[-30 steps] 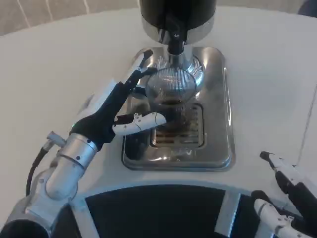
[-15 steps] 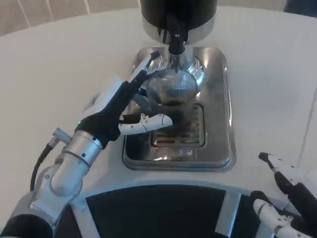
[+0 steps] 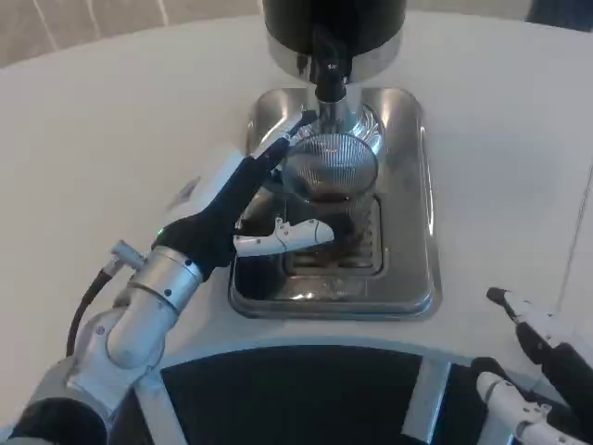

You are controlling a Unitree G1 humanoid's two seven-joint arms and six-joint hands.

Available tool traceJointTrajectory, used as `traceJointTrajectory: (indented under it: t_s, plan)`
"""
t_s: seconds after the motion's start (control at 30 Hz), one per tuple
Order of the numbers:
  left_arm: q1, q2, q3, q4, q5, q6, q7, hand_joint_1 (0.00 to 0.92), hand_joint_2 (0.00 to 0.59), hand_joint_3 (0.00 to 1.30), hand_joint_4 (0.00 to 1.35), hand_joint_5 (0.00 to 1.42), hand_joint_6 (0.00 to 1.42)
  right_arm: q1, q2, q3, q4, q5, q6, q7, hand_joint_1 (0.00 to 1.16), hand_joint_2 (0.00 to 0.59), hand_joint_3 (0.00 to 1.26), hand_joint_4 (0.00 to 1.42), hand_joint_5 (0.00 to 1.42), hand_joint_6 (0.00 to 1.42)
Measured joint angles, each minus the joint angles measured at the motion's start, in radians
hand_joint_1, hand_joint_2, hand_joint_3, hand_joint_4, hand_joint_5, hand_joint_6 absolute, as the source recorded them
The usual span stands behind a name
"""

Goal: Grasp the cup under the faucet to collect the drink, then remove the cup.

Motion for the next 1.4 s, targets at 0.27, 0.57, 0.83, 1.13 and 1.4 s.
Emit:
traceJointTrajectory:
  t_s: [0.27, 0.57, 0.83, 1.13, 1.4]
  plan:
    - [-0.005, -0.007, -0.001, 0.002, 0.020, 0.000, 0.020, 0.364, 0.055, 0.12, 0.24, 0.50, 0.46, -0.002, -0.002, 0.010, 0.000, -0.002, 0.018, 0.000, 0.01, 0.489, 0.01, 0.00, 0.00, 0.00]
    - [-0.009, -0.012, -0.019, 0.002, 0.027, 0.000, 0.046, 0.363, 0.055, 0.21, 0.31, 0.59, 0.64, -0.005, -0.008, 0.013, 0.000, -0.003, 0.035, 0.000, 0.02, 0.493, 0.01, 0.00, 0.00, 0.00]
    - [-0.012, -0.012, -0.042, 0.002, 0.061, 0.000, 0.080, 0.357, 0.057, 0.25, 0.33, 0.60, 0.67, -0.010, -0.032, 0.009, 0.000, -0.002, 0.053, 0.000, 0.03, 0.494, 0.01, 0.00, 0.00, 0.00]
    - [-0.013, -0.015, -0.056, 0.002, 0.063, 0.000, 0.098, 0.351, 0.058, 0.30, 0.39, 0.69, 0.91, -0.012, -0.035, 0.010, 0.000, -0.001, 0.067, 0.000, 0.05, 0.493, 0.01, 0.00, 0.00, 0.00]
    - [-0.014, -0.023, -0.060, -0.001, 0.063, 0.002, 0.114, 0.373, 0.068, 0.47, 0.52, 0.80, 1.03, -0.013, -0.035, 0.009, 0.000, 0.000, 0.084, -0.001, 0.12, 0.494, 0.02, 0.00, 0.00, 0.00]
